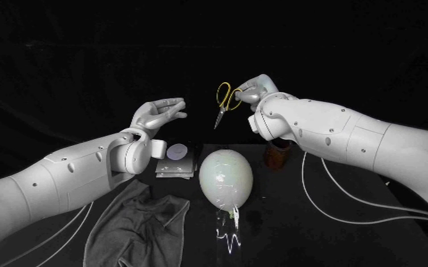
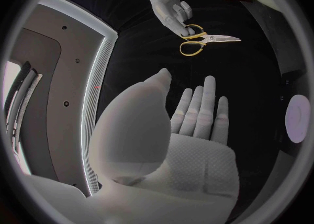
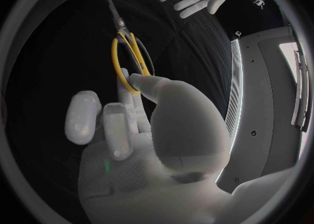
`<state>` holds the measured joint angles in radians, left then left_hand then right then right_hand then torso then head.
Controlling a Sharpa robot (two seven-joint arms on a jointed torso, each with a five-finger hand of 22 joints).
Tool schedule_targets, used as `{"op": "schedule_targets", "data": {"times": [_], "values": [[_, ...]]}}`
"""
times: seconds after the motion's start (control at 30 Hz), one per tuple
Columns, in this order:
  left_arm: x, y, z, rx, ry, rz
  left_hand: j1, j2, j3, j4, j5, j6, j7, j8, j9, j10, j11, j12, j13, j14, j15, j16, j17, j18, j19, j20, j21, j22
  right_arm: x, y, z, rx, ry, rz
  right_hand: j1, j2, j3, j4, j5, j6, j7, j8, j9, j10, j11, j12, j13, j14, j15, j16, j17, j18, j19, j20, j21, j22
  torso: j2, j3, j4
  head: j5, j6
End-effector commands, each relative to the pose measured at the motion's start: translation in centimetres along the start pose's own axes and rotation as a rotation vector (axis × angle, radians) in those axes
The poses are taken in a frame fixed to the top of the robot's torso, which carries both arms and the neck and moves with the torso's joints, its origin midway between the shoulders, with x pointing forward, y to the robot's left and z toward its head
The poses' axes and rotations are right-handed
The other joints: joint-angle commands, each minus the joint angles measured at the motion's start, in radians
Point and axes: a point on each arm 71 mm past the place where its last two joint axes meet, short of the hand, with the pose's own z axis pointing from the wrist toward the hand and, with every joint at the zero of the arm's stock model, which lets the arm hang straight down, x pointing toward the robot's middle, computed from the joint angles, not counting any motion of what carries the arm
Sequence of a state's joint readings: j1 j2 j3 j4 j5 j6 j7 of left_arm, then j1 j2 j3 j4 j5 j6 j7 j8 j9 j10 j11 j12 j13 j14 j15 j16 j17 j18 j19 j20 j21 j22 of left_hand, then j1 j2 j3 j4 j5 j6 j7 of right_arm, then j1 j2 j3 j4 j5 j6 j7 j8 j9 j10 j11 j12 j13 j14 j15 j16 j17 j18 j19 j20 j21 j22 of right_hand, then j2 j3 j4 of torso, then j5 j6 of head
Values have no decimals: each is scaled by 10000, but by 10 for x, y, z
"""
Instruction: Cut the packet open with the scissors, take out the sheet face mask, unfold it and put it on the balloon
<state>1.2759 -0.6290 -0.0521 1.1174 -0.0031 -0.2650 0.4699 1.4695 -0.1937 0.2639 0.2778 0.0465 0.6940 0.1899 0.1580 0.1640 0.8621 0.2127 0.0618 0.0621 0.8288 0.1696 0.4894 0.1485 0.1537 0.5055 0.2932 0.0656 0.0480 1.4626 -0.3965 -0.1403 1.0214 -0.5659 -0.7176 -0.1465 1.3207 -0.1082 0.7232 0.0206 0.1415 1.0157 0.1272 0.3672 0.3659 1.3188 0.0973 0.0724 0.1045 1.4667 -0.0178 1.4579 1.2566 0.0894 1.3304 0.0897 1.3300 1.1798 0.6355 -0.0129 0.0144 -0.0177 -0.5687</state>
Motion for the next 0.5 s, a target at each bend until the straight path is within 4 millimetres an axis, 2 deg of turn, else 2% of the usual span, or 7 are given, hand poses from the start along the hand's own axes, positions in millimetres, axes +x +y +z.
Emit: {"op": "schedule_targets", "data": {"times": [0.03,0.1,0.2,0.23,0.3,0.5], "values": [[4,0,5,-273,583,687,-38,31,-294,11,12,-240,399,-97,-53,-282,14,-12,-4,-242,45,-111,-53,-221,-207,-1,-84,-17,6,0,-1,96,-174,632,-6,112,63,0,37,-7,-42,27,11,582,-478,2,9,445,-44,-29,-5,-33,-66,-32,2,-15,99,-1,61,170,43],[5,-1,9,-352,681,970,-7,64,-437,14,13,-337,425,-130,-73,-431,26,-14,-7,-315,61,-135,-67,-248,-274,-2,-107,-18,16,-1,-4,207,-43,843,-15,117,71,-3,43,-10,-41,30,15,583,-477,1,10,442,-44,-36,-23,-32,-69,-33,1,-17,130,3,90,252,50],[5,-1,13,-519,827,1323,135,221,-1256,84,18,-785,456,-278,-163,-1270,38,-47,-42,-636,132,-231,-126,-333,-569,-2,-183,-29,28,-1,-8,344,125,1125,-29,126,88,-12,57,-17,-41,36,25,584,-477,-2,12,442,-44,-37,-27,-29,-78,-34,-5,-26,169,3,116,404,53],[5,-1,15,-601,869,1456,234,331,-1771,116,12,-938,482,-327,-191,-1557,37,-53,-51,-727,149,-234,-139,-343,-642,-3,-189,-29,33,-1,-9,387,189,1234,-29,126,88,-12,57,-17,-41,36,25,584,-477,-2,12,442,-44,-37,-27,-29,-78,-34,-5,-26,179,4,122,448,53],[5,0,17,-757,940,1630,350,450,-2215,128,17,-935,510,-321,-181,-1588,42,-46,-46,-765,161,-207,-141,-340,-677,-2,-184,-26,40,-1,-12,445,294,1390,-29,126,88,-12,57,-17,-41,36,25,584,-477,-2,12,442,-44,-37,-27,-29,-78,-34,-5,-26,192,3,135,517,54],[5,3,21,-1317,1098,1968,383,534,-2908,158,18,-907,625,-302,-163,-1490,100,-34,-39,-802,183,-148,-143,-337,-696,-1,-169,-20,57,-1,-19,635,663,1794,-55,131,110,-28,83,-25,-42,47,40,592,-478,-4,17,444,-45,-35,-26,-30,-78,-35,1,-17,220,9,154,748,2]]}}
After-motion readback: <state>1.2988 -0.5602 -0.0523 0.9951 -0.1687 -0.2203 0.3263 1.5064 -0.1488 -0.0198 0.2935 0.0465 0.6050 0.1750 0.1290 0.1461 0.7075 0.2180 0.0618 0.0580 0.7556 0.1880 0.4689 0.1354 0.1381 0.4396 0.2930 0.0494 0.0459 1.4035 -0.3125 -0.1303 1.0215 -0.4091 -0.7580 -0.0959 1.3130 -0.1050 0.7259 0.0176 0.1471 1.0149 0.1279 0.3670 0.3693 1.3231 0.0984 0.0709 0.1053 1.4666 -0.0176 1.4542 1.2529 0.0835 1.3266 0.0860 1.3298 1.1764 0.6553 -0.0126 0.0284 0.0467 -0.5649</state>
